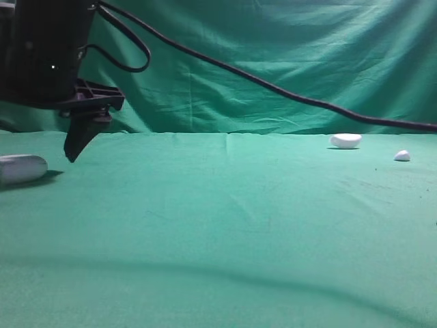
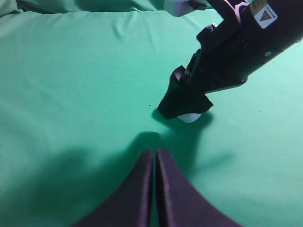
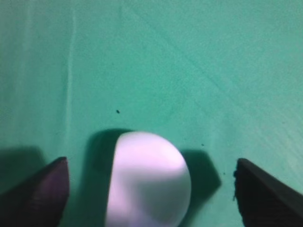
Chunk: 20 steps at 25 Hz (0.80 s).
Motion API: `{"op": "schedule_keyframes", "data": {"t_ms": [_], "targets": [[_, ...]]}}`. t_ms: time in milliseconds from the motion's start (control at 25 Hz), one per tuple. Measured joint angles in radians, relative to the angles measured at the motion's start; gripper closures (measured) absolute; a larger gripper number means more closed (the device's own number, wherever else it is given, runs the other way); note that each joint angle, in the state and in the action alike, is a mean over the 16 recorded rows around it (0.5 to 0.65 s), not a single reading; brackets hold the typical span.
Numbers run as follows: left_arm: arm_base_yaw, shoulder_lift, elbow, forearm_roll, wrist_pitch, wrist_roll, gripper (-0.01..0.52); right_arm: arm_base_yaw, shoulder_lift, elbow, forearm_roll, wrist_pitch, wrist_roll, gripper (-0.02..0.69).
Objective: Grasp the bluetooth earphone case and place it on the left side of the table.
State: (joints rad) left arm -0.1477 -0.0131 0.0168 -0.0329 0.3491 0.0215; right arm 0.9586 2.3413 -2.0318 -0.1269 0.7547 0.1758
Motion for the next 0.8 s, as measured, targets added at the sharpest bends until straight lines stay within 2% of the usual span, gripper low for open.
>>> {"op": "schedule_keyframes", "data": {"t_ms": [160, 520, 640, 800], "targets": [[0.000, 0.000, 0.000, 0.000, 0.000, 0.000, 0.514, 0.000, -0.075, -0.002, -0.001, 0.089, 0.011, 0.274], [0.000, 0.000, 0.000, 0.000, 0.000, 0.000, 0.514, 0.000, -0.300, -0.003, -0.086, 0.358, 0.049, 0.599], [0.000, 0.000, 0.000, 0.000, 0.000, 0.000, 0.514, 0.000, -0.370, 0.011, -0.125, 0.418, 0.054, 0.651], [0.000, 0.000, 0.000, 0.000, 0.000, 0.000, 0.514, 0.000, -0.464, 0.061, -0.170, 0.472, 0.057, 0.665]]}}
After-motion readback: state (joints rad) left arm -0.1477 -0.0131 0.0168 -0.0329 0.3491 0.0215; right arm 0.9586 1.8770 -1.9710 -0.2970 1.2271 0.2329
